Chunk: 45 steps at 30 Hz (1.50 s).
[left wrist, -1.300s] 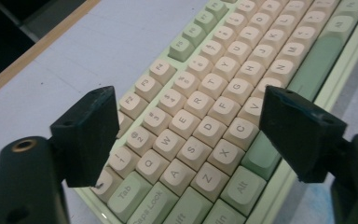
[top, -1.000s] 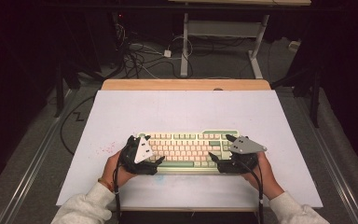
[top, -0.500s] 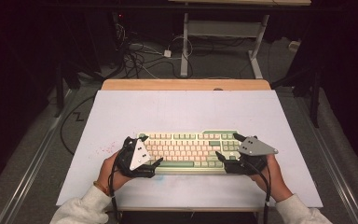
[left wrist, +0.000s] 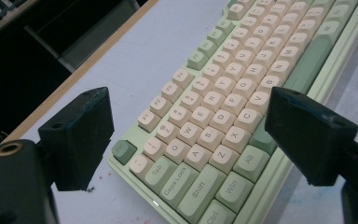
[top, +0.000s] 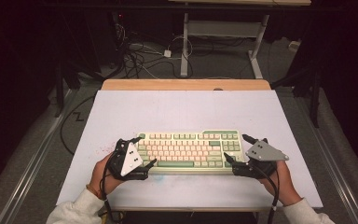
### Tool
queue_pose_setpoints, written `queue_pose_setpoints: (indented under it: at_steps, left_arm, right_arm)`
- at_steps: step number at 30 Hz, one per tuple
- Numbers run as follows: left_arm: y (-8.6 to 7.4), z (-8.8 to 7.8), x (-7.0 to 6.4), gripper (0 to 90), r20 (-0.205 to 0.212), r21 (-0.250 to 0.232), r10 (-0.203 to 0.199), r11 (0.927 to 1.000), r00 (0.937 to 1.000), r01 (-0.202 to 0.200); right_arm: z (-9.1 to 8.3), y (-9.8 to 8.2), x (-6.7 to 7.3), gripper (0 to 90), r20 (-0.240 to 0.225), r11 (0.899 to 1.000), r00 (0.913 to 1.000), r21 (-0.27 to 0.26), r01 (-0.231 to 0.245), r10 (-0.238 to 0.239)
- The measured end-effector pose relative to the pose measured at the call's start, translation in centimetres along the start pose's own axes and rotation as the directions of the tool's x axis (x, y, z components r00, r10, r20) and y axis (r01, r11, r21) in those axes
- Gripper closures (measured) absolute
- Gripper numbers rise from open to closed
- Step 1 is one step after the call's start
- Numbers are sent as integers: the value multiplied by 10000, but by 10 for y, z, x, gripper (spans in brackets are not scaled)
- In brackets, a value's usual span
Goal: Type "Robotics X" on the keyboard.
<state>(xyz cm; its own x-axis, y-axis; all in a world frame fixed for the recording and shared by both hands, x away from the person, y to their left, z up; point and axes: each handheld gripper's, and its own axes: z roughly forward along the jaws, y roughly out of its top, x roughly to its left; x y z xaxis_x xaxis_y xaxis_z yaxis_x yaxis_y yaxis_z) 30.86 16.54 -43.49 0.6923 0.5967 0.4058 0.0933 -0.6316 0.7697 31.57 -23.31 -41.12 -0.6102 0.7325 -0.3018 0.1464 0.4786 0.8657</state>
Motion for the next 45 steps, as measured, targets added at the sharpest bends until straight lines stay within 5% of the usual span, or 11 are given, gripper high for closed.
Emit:
queue_pose_setpoints:
  at_steps: [21,28,32,34,37,45]
  left_arm:
    - [-29,-15,0,147,-159,173,-261,9995,9995,264]
    - [-43,-19,-1,146,-162,255,-480,9985,9987,484]
    - [-52,-19,-1,147,-69,484,-730,9961,9973,732]
    - [-57,-19,-1,147,-211,776,-483,9957,9986,498]
    - [-63,-20,1,147,-83,794,-868,9930,9962,872]
    - [-65,-21,0,147,-16,880,-744,9934,9972,742]
  right_arm:
    - [-39,-26,-11,171,924,9999,9956,-30,146,-143]
    - [-44,-45,-16,175,1144,9995,9929,-83,-318,326]
    - [-45,-59,-18,182,931,9987,9943,-94,-506,513]
    - [-45,-64,-17,181,1012,9990,9940,126,-420,405]
    - [-46,-68,-18,180,1034,9983,9932,158,-561,541]
    - [-47,-67,-17,173,1009,9988,9937,5,-481,478]
